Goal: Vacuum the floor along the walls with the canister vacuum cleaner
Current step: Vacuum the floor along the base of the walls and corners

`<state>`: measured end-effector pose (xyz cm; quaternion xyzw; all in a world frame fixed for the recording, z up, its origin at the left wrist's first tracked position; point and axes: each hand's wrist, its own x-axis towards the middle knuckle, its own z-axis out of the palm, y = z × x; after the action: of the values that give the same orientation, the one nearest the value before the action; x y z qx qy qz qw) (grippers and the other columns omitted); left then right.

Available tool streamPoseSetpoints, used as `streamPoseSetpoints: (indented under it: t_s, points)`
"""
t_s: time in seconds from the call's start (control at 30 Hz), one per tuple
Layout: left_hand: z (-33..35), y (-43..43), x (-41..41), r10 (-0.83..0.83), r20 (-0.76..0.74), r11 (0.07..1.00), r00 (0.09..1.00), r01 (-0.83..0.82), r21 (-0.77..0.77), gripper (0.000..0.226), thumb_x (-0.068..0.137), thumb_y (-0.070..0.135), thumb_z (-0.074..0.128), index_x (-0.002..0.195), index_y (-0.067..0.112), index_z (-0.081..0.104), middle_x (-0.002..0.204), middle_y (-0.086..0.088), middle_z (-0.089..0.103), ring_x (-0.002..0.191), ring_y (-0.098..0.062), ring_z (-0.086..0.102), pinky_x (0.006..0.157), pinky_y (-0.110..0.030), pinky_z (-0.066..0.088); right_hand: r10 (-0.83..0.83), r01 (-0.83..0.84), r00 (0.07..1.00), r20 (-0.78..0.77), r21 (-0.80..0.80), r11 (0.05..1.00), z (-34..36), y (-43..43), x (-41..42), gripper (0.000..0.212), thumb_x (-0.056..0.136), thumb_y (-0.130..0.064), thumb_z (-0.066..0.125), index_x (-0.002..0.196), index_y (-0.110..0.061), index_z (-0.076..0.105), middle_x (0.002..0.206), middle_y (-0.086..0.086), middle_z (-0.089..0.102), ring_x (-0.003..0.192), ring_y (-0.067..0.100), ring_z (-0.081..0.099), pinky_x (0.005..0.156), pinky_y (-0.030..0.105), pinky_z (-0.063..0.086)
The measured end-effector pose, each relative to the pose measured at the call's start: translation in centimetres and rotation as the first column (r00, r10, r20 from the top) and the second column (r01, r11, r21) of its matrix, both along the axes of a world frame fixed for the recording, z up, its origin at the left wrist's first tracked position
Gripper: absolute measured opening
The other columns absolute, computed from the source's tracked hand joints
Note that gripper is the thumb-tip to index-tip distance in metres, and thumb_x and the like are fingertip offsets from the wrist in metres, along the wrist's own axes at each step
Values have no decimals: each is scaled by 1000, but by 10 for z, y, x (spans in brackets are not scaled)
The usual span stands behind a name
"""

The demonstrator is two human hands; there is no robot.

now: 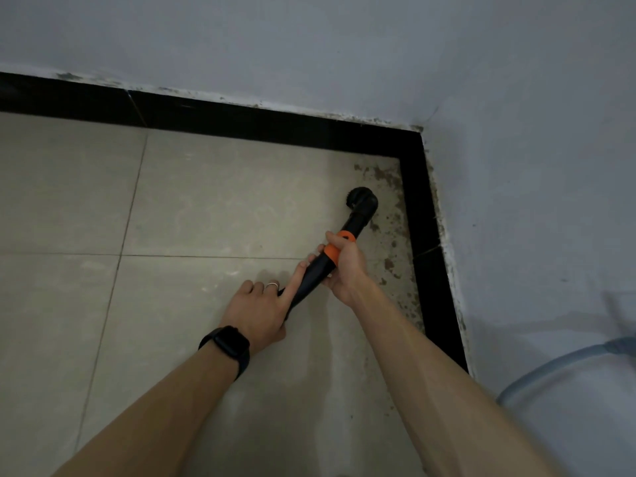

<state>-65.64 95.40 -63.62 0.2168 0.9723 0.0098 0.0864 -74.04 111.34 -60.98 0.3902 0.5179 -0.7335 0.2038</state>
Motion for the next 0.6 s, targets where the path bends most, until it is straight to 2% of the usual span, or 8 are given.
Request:
streamPoseSetpoints:
  t_s: [0.1, 0.23, 0.3, 0.4, 0.47, 0.53, 0.6]
  points:
    - [-3, 7, -14, 36, -18, 999, 999, -36, 15, 111, 81, 36, 60, 146, 21, -28, 109, -11, 65, 85, -29, 63, 79, -37, 40, -5, 5, 1000, -11, -3, 1000, -2, 4, -17, 13, 97, -22, 65, 98, -12, 58, 74, 2, 62, 63, 21, 65, 78, 42, 57]
    - [-10, 8, -35, 68, -48, 996, 997, -66, 54, 123, 60, 35, 75, 154, 19, -3, 83, -13, 68, 63, -30, 61, 66, -36, 43, 8, -7, 999, -36, 24, 1000, -5, 5, -39, 13, 98, -24, 65, 97, -12, 59, 75, 2, 62, 64, 21, 65, 76, 41, 57]
    - [-11, 7, -45, 80, -48, 995, 996, -77, 59, 125, 55, 35, 78, 154, 19, 4, 78, -13, 67, 59, -30, 60, 64, -36, 44, 15, -12, 998, -57, 39, 999, -4, 3, -51, 14, 98, -23, 65, 99, -11, 58, 75, 3, 63, 63, 20, 65, 74, 39, 57]
    - [-2, 12, -57, 141, 46, 987, 989, -144, 68, 124, 64, 40, 72, 154, 25, -11, 90, -11, 67, 69, -29, 62, 71, -36, 46, 38, -26, 995, -95, 117, 993, -4, -2, -68, 18, 98, -22, 65, 107, -8, 57, 77, 5, 65, 61, 20, 65, 70, 38, 58]
    - [-1, 18, -61, 204, 114, 971, 972, -215, 100, 116, 78, 44, 62, 150, 32, -28, 107, -7, 63, 86, -27, 62, 80, -36, 45, 84, -53, 991, -108, 264, 963, -4, -6, -79, 35, 96, -24, 65, 123, -2, 55, 82, 8, 67, 61, 20, 67, 65, 34, 58]
    - [1, 24, -66, 245, 224, 943, 943, -286, 170, 115, 84, 46, 59, 141, 39, -41, 112, -6, 59, 92, -26, 60, 82, -36, 45, 166, -110, 983, -80, 470, 876, -4, -9, -87, 47, 95, -28, 64, 130, -1, 51, 93, 9, 70, 71, 21, 69, 62, 30, 53]
    - [1, 28, -70, 251, 314, 901, 916, -340, 271, 118, 85, 45, 61, 131, 46, -48, 110, -6, 58, 89, -24, 60, 78, -35, 49, 230, -153, 972, -51, 607, 780, -4, -11, -94, 48, 96, -32, 61, 131, -2, 48, 107, 13, 70, 84, 24, 68, 65, 29, 51]
